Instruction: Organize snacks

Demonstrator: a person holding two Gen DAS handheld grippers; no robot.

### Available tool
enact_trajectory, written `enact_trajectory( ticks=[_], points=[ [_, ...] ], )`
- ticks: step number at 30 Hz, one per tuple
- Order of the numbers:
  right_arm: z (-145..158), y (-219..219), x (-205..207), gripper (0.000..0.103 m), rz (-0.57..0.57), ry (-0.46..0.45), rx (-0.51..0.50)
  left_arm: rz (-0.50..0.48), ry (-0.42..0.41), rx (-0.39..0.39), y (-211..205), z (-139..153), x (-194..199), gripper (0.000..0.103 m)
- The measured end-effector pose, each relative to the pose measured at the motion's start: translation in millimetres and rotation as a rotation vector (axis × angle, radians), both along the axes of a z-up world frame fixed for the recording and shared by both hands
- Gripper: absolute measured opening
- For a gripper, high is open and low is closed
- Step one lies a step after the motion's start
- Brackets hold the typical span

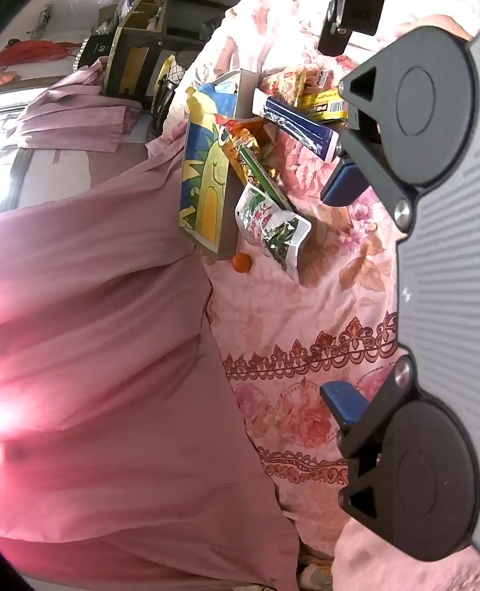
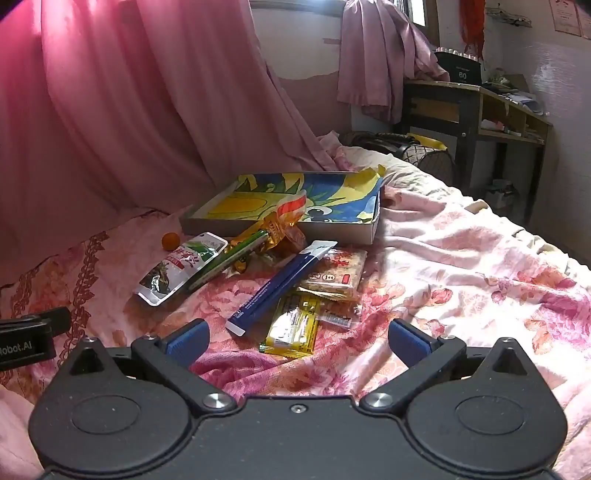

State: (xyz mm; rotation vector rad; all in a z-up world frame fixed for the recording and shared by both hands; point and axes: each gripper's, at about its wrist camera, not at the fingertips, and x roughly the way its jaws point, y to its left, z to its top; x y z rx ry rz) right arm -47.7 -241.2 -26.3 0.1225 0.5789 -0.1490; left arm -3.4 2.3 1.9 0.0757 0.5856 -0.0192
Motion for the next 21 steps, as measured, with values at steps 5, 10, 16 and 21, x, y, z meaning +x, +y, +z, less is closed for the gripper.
enact_trajectory(
  ticks=[5,10,16,21],
  points=[
    [-0.1,-0.5,-0.3,0.102,-0.002,0.003,0.0,-0.002,0.004,0.001,-3.2,-3.0,2.4,0.103],
    [-1.8,0.7,0.6,0.103,-0.003,0.005,0.0,-0.003,0.006,0.001,-2.9,-2.6,2.9,0.103],
    [-1.5,0.5,0.7,0.103,-0.001,0.007,-0.002,-0.003,0.008,0.001,-2.5,-2.6,3.1,0.103],
    [-1.5,0.5,0.9,0.103,-0.001,0.009,-0.002,-0.003,0.008,0.002,-2.6,-3.8,3.6,0.103]
  ],
)
